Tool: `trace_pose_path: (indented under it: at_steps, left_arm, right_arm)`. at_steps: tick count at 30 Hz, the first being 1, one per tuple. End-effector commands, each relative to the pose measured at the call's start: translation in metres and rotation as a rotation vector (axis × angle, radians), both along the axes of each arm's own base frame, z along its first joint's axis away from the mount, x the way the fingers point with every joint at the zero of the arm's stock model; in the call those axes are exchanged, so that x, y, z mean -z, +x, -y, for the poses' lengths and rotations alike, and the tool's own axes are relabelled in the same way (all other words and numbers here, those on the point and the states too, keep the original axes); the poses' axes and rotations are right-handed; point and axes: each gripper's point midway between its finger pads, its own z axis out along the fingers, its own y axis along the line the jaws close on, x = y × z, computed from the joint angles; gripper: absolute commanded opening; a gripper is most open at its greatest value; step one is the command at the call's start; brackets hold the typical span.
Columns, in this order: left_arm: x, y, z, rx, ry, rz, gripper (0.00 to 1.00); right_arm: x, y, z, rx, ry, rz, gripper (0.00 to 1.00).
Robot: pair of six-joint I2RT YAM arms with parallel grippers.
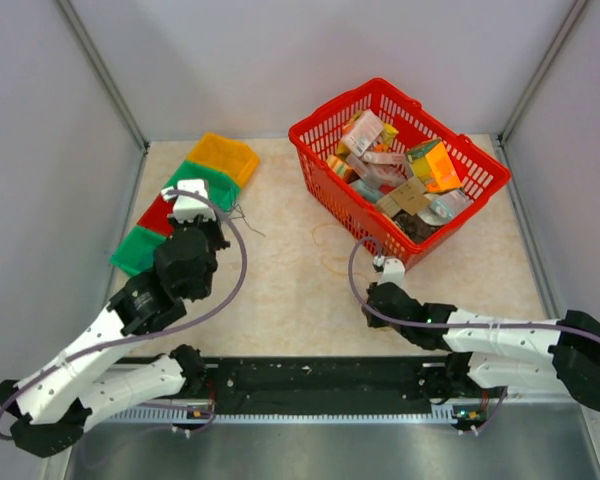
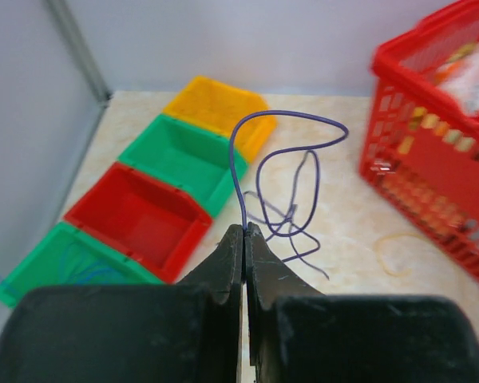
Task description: Untangle the cables
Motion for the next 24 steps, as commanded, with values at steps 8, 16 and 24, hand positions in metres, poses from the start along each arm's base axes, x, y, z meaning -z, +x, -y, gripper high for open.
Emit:
trace_pose_path:
  at_steps: [8,16,24]
  left_arm:
    - [0.046,0.076,-0.092,-0.373,-0.104,-0.112,0.00]
    - [0.086,0.112,-0.138,-0.567,-0.275,-0.207,0.00]
    - [0.115,0.121,-0.171,-0.607,-0.403,-0.283,0.74]
  right_arm:
    - [-0.015,0.002,-0.002,0.003,0.089,0.046,0.00]
    - [-0.015,0.001,0.005,0.014,0.099,0.063,0.00]
    - [-0.018,0.003,0.004,0.010,0.094,0.079,0.00]
